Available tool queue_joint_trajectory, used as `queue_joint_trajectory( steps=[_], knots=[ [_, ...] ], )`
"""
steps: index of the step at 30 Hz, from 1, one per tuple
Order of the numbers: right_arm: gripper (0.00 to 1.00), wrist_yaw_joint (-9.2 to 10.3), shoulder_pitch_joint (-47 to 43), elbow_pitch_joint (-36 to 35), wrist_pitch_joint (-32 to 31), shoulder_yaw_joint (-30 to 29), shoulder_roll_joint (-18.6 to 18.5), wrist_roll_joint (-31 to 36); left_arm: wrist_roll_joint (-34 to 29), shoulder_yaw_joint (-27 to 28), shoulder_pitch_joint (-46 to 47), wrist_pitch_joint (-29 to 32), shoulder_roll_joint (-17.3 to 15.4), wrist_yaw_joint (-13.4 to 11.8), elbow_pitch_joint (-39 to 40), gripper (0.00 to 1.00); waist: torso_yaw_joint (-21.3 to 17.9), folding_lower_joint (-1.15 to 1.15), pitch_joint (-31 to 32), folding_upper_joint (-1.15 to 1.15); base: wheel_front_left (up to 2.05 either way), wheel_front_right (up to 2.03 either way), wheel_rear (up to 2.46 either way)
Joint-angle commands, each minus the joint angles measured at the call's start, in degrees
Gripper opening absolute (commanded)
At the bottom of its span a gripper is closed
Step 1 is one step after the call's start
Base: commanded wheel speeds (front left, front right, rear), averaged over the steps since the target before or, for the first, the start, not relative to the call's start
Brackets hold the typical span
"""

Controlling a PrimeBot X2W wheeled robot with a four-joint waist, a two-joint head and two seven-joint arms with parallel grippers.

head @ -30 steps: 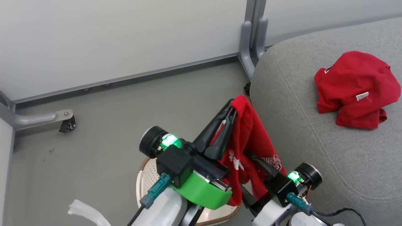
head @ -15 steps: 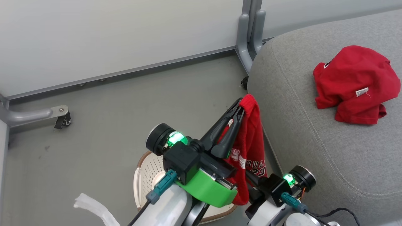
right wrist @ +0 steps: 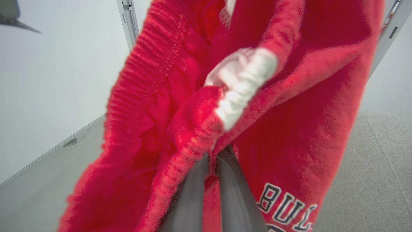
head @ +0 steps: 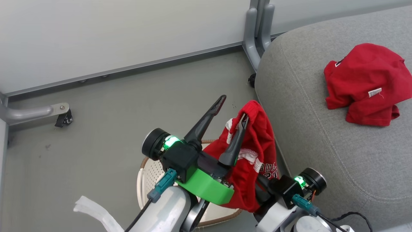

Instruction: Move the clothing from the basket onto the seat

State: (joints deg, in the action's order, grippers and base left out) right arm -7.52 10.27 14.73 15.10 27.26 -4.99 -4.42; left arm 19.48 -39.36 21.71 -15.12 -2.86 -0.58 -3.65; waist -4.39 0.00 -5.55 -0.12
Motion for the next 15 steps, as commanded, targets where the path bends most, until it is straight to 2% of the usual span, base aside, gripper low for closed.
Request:
queue_joint_trajectory(
  steps=[1,15],
  knots=[
    [0.00,0.06,0.1,-0.4,0.1,-0.2,-0.2,-0.4,-0.8,0.3,-0.8,0.0,-0.2,0.0,-0.6,1.00,0.0,0.00,-0.1,0.12,0.00,0.00,0.00],
    [0.00,0.06,-0.6,-4.7,0.1,-2.7,0.6,-1.6,-1.8,3.0,-2.1,0.0,-1.6,0.4,-4.2,1.00,0.0,0.00,-0.7,0.12,0.00,0.00,0.00]
  ],
)
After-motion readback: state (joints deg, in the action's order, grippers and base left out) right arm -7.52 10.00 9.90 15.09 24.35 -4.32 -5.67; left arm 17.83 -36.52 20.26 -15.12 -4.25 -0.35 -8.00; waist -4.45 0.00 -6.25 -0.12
